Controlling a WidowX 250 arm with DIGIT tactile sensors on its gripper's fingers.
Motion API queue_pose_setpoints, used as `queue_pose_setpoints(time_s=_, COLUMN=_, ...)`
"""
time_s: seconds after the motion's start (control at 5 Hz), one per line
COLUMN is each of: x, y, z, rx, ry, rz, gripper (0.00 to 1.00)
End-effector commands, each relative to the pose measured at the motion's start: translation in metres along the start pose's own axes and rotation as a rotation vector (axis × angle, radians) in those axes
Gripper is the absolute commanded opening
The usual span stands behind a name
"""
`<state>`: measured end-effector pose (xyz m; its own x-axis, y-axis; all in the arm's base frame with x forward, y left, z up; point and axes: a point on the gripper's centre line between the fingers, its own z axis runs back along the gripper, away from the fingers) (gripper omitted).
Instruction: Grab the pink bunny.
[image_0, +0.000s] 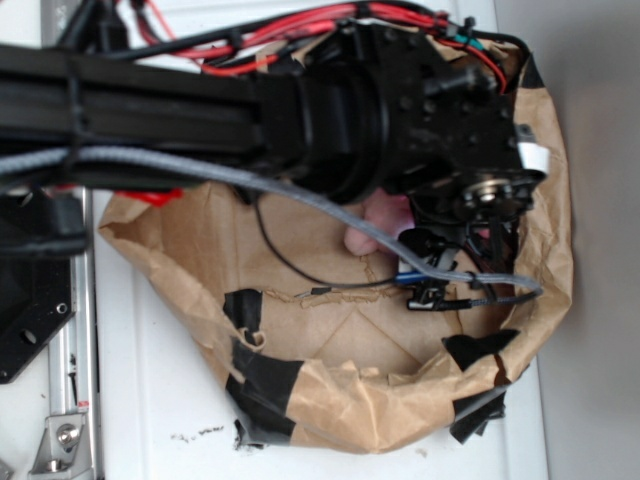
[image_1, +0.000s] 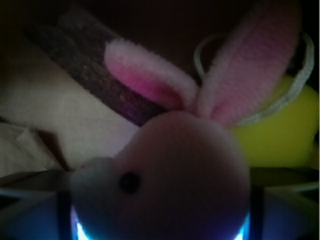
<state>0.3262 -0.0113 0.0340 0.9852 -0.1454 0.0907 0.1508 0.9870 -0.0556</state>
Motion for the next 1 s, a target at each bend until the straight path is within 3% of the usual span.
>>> queue_pose_setpoints(time_s=0.0, x=0.006, y=-0.013, z=0.094, rx=0.092, ry=-0.035, rz=-0.078, gripper=0.00)
queue_pose_setpoints(time_s=0.2, x=-0.013, y=-0.015, z=0.133, rx=0.139, ry=-0.027, rz=0.055, gripper=0.00)
queue_pose_setpoints(time_s=0.4, x=-0.031, y=-0.009, z=0.150, rx=0.067, ry=-0.096, rz=0.220, gripper=0.00)
queue_pose_setpoints(time_s=0.6, x=-0.048, y=-0.003, z=0.157, rx=0.038, ry=-0.096, rz=0.268, gripper=0.00)
queue_pose_setpoints(time_s=0.8, x=-0.057, y=-0.003, z=0.152, rx=0.052, ry=-0.067, rz=0.296, gripper=0.00)
